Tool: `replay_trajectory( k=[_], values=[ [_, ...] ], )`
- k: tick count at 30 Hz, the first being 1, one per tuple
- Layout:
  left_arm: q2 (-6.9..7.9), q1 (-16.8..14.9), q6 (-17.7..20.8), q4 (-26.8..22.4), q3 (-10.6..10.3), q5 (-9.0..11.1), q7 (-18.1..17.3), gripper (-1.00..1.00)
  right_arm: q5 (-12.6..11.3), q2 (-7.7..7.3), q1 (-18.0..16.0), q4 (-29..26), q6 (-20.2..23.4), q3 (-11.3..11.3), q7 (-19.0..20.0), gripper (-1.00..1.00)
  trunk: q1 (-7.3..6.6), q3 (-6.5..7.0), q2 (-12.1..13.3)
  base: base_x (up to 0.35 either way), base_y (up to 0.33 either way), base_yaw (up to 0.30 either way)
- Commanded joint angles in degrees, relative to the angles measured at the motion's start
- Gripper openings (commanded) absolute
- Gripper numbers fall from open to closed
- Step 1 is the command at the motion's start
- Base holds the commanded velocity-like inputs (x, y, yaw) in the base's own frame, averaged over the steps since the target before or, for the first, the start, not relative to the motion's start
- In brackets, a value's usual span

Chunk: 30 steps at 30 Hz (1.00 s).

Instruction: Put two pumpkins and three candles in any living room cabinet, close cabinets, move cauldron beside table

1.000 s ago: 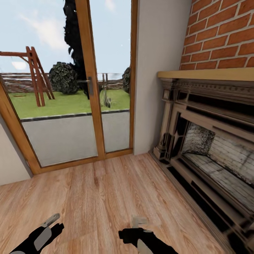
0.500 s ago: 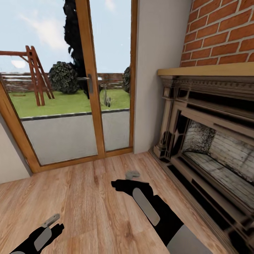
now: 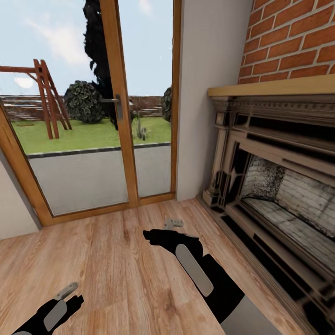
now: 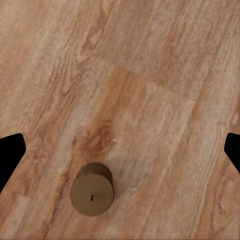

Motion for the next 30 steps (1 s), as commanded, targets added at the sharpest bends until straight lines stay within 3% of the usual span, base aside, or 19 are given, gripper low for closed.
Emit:
replay_trajectory(
  k=[1,6,11,15,27,30],
  values=[
    [0.06,0.0,0.3,-0.1,-0.1,0.5,0.3,1.0,-0.6,-0.01,-0.1,-0.3,0.0,0.1,-0.6,1.0,0.22,-0.24,-0.4,0.0,0.0,0.0],
    [0.18,0.0,0.3,1.1,-0.1,2.5,-0.4,1.0,-0.7,-0.01,-0.1,-0.9,0.0,0.1,-0.2,1.0,1.32,-1.14,-2.4,0.0,0.0,0.0],
    [0.86,0.0,0.5,5.2,-0.3,3.4,-10.5,1.0,-0.7,-0.03,-0.1,-0.9,0.0,0.1,3.1,1.0,2.42,-2.04,-4.5,0.0,0.0,0.0],
    [1.75,0.0,0.4,6.9,-0.3,3.4,-14.5,1.0,-0.7,-0.01,-0.1,-0.5,0.0,0.0,5.7,1.0,3.3,-2.76,-6.1,0.0,0.0,0.0],
    [1.98,0.0,-0.3,10.1,-0.2,3.2,-15.5,1.0,-0.7,0.02,-0.1,-0.1,0.0,0.0,6.7,1.0,5.93,-4.91,-10.9,0.0,0.0,0.0],
    [2.68,0.1,-0.4,11.1,-0.2,3.3,-15.4,1.0,-0.7,0.0,-0.1,-0.1,0.0,0.0,6.7,1.0,6.59,-5.45,-12.1,0.0,0.0,0.0]
  ],
)
